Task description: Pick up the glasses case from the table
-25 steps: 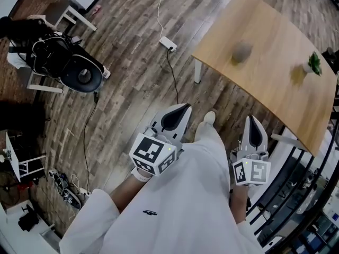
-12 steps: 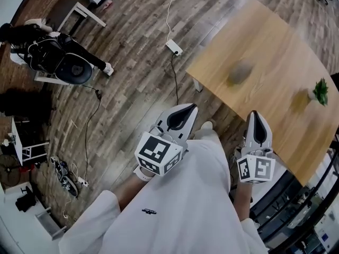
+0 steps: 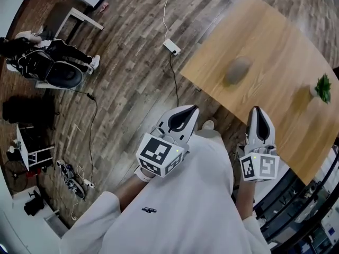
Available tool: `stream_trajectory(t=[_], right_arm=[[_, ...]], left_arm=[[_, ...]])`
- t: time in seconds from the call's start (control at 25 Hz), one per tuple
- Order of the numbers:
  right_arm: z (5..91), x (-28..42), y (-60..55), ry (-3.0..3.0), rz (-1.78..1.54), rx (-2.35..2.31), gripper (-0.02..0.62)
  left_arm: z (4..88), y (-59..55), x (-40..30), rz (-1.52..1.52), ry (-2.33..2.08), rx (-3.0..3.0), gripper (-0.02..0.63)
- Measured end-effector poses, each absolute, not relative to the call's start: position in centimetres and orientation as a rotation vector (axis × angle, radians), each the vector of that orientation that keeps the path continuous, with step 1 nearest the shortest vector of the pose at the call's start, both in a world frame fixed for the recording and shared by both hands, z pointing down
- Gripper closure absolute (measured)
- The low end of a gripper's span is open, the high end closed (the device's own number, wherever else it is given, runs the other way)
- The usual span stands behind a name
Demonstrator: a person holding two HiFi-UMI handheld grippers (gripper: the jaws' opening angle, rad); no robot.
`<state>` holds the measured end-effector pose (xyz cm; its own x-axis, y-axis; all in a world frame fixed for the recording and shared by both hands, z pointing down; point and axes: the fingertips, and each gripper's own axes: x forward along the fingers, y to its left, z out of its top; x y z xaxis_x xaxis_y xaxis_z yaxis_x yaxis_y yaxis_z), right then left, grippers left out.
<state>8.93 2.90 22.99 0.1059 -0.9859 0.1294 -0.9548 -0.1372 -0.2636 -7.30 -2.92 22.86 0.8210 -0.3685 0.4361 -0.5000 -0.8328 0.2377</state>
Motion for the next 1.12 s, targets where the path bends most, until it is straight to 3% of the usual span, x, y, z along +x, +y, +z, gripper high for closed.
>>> stream_trajectory(t=[1.12], right_arm=[[29.5, 12.1, 1.3, 2.044, -0.539, -2.303, 0.584]], left_arm=[[29.7, -6.7, -1.7, 0.588, -0.699, 2.645, 0.6]])
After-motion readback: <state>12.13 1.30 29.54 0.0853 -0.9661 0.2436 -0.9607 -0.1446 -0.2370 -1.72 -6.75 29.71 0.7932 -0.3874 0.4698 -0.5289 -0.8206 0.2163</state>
